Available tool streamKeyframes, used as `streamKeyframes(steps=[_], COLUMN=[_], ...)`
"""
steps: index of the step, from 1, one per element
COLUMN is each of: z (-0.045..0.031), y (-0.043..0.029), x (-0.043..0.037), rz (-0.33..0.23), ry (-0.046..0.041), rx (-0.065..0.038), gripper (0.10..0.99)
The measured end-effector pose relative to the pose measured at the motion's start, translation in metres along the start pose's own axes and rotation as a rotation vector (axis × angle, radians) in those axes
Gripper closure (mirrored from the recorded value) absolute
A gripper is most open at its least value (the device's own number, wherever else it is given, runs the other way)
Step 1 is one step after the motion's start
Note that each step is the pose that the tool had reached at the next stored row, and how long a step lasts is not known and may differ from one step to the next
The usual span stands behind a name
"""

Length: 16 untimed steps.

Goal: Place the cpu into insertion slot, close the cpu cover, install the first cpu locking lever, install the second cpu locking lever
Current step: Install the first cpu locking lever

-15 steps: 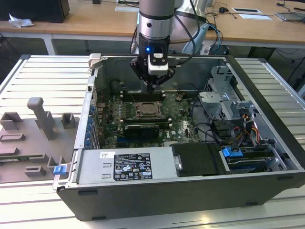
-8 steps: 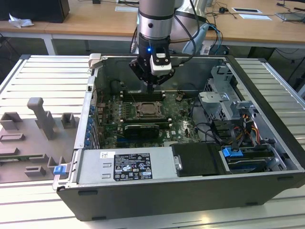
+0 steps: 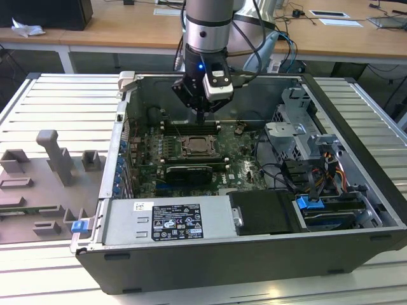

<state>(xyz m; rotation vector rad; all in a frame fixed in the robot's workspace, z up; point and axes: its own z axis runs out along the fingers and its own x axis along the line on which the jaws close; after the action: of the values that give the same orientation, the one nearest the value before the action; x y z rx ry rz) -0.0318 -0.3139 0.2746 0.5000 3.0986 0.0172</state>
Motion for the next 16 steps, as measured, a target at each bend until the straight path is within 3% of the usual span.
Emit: streamKeyframes(steps=[16], z=[0.0000], y=[0.0000], x=[0.0000], rz=[-0.149], ry=[0.0017], rx=[0.000], gripper=[0.980])
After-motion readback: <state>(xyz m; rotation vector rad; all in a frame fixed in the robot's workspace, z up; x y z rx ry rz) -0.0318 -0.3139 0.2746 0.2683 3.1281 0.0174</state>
